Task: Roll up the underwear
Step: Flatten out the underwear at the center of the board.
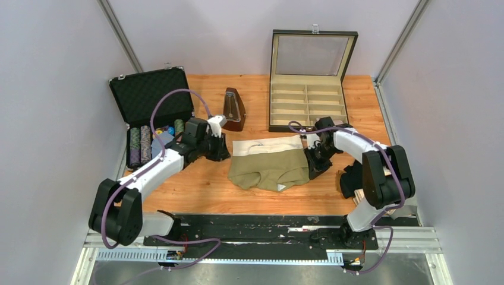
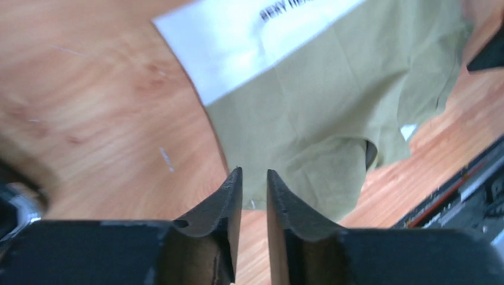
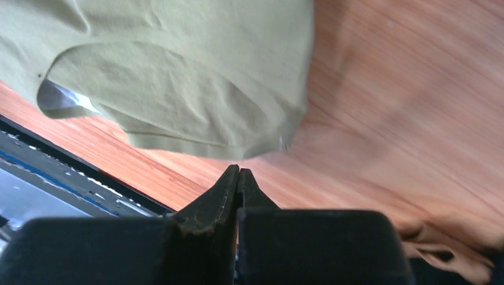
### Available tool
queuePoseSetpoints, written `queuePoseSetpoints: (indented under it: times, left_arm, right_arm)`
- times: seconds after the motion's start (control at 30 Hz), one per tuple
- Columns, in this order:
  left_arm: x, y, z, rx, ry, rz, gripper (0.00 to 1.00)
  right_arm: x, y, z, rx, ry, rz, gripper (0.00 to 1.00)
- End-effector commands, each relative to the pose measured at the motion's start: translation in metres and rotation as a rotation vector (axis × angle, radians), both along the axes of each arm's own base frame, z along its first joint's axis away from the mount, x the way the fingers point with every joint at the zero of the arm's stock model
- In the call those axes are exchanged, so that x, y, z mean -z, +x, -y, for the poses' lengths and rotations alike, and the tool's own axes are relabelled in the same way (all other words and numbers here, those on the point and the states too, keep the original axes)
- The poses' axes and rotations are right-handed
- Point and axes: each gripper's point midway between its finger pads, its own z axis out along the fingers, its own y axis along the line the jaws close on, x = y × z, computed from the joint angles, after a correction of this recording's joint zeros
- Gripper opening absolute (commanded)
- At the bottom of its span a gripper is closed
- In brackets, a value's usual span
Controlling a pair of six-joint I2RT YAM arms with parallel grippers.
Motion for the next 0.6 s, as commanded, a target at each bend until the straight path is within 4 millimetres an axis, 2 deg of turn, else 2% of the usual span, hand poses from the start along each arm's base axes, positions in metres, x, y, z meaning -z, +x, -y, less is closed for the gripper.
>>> queuePoseSetpoints:
  times: [0.0,0.07,0.13,0.17,0.2,0.23,0.27,0.3,0.33,0.37,0.4,0.47,0.53,0.57]
  left_arm:
    - [-0.034,0.035,-0.024,-0.092,0.029,0.128,0.39]
    - [-0.04,0.043,-0.032,-0.129,0.024,0.13,0.5]
    - [-0.041,0.049,-0.037,-0.138,0.018,0.103,0.59]
    - [-0.048,0.055,-0.037,-0.128,0.019,0.12,0.61]
    - [-0.04,0.056,-0.035,-0.101,0.027,0.096,0.65]
    - [-0.044,0.063,-0.033,-0.089,0.021,0.106,0.66]
    - [-0.033,0.066,-0.03,-0.083,0.022,0.071,0.67]
    - [-0.036,0.076,-0.027,-0.091,0.011,0.082,0.68]
    - [-0.023,0.081,-0.025,-0.121,0.006,0.032,0.68]
    - [-0.028,0.091,-0.021,-0.139,-0.015,0.038,0.68]
    - [-0.016,0.095,-0.019,-0.172,-0.028,-0.01,0.68]
    - [-0.011,0.108,-0.02,-0.25,-0.032,-0.034,0.69]
    - [-0.006,0.114,-0.021,-0.279,-0.026,-0.044,0.68]
    - [-0.004,0.116,-0.019,-0.28,-0.03,-0.036,0.67]
  right_arm:
    - [-0.035,0.015,0.016,-0.044,-0.063,0.141,0.02]
    - [-0.055,0.024,0.013,-0.024,-0.034,0.194,0.05]
    - [-0.078,0.042,0.005,0.011,0.034,0.261,0.08]
    - [-0.088,0.052,0.0,0.033,0.076,0.29,0.13]
    - [-0.096,0.065,-0.002,0.066,0.098,0.32,0.23]
    - [-0.099,0.075,-0.006,0.09,0.126,0.332,0.34]
    - [-0.104,0.088,-0.008,0.118,0.145,0.352,0.38]
    - [-0.108,0.099,-0.007,0.15,0.154,0.37,0.4]
    - [-0.114,0.113,-0.005,0.188,0.159,0.4,0.41]
    - [-0.124,0.126,-0.001,0.228,0.165,0.434,0.42]
    - [-0.137,0.138,0.003,0.256,0.163,0.485,0.43]
    - [-0.162,0.159,0.011,0.316,0.149,0.606,0.48]
    - [-0.182,0.177,0.012,0.351,0.18,0.731,0.62]
    - [-0.18,0.182,0.009,0.358,0.205,0.753,0.68]
